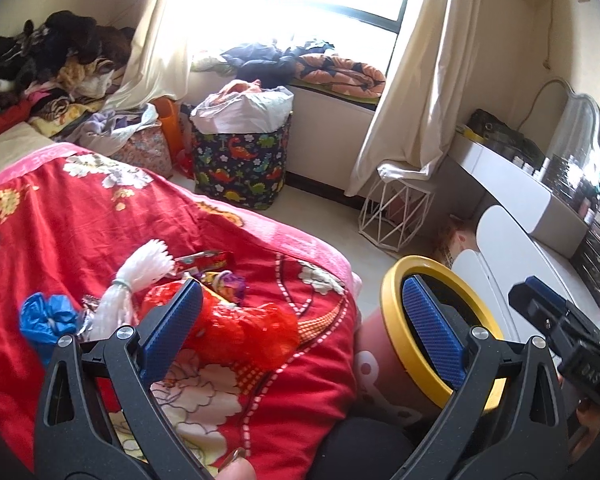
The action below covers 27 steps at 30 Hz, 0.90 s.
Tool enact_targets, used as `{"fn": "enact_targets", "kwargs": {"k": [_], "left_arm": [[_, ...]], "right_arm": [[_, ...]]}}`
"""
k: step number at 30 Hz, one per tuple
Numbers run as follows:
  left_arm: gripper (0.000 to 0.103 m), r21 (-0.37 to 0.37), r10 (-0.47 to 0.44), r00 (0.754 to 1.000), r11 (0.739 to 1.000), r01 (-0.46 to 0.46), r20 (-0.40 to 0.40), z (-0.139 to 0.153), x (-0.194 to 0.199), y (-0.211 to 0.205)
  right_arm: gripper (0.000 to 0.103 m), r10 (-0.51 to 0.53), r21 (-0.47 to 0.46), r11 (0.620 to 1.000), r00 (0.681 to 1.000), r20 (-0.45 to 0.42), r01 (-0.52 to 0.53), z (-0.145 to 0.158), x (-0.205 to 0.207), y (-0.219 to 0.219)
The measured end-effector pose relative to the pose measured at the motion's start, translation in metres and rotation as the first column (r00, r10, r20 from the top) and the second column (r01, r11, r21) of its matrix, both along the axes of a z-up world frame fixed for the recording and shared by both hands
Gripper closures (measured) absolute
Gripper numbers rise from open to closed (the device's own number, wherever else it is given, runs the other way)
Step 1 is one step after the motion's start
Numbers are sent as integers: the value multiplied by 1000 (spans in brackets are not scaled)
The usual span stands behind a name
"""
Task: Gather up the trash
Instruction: 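Withdraw both open tools from the bin back toward the bed, then grasp the white mesh foam sleeve with the left tool while the right tool grasps the red plastic bag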
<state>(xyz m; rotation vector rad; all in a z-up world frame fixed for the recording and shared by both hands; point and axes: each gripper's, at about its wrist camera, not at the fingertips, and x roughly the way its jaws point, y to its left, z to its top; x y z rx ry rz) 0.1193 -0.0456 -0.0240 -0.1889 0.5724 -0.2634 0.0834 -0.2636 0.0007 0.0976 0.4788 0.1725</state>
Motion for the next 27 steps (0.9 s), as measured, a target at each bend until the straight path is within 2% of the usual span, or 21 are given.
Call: {"fn": "enact_targets", "kwargs": {"k": [18,25,26,27], "left_arm": [[11,-28,128,991,991,-130,-40,-4,16,66],[11,-15,183,979,983,-185,-88,-11,23,94],[12,-17,187,978,982,-190,-96,-13,24,97],[17,-17,193,975,980,-196,-107,-15,26,101]], "right_arm": [[15,151,-68,985,986,-73,-156,-18,18,66],[14,230,-84,966,959,-165,-246,-39,41,99],[14,240,-86,962,954,-179,-258,-43,44,104],[14,248,-90,959,949,-195,-270,-47,47,108]]}}
